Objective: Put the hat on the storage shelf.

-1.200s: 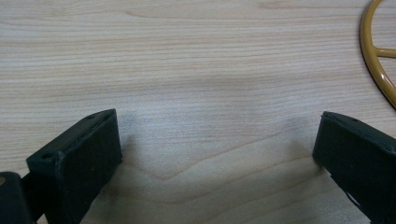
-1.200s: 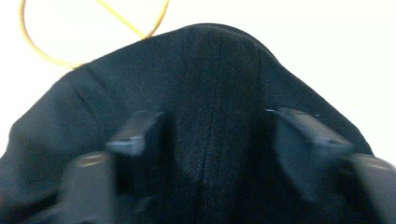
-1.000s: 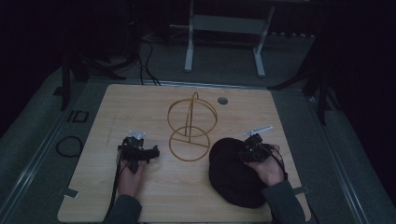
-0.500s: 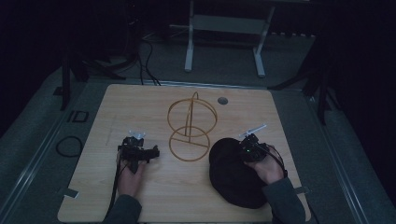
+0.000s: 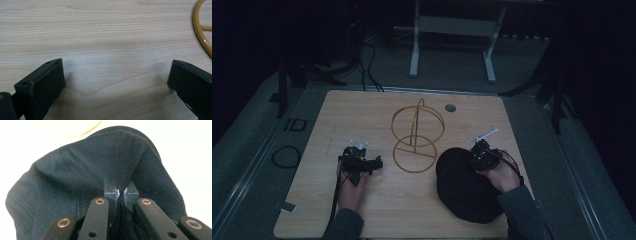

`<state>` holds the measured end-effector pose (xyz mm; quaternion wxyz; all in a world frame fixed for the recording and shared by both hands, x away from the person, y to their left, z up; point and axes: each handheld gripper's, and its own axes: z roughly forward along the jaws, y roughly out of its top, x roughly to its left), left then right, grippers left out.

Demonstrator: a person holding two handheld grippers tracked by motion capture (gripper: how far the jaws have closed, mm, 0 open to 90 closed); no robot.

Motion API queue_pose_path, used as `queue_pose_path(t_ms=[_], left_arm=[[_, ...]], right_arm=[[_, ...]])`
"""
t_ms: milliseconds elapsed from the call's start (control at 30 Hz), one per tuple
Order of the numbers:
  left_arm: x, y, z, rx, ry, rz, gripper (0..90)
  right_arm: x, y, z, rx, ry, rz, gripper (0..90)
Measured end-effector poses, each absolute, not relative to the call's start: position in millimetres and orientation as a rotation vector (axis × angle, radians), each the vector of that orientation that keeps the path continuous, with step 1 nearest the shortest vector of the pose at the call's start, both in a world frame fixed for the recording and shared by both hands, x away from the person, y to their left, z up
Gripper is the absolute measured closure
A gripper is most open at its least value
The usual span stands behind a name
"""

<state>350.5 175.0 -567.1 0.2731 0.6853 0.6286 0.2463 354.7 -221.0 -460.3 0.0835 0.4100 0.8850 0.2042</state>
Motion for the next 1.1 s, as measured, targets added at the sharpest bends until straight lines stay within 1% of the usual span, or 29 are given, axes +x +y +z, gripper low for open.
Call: queue_pose_path(t_ms=[733,1100], left_arm=[[350.5,174.9,-567.2,1.842,1.692,0.664,0.6],[350.6,175.0,-567.2,1.843,1.691,0.665,0.7]], right_arm=[[368.7,-228.4,-433.8,1.186,2.649,0.593,85.1],[376.2,-232.8,-414.6,1.134,2.638,0.595,85.1]])
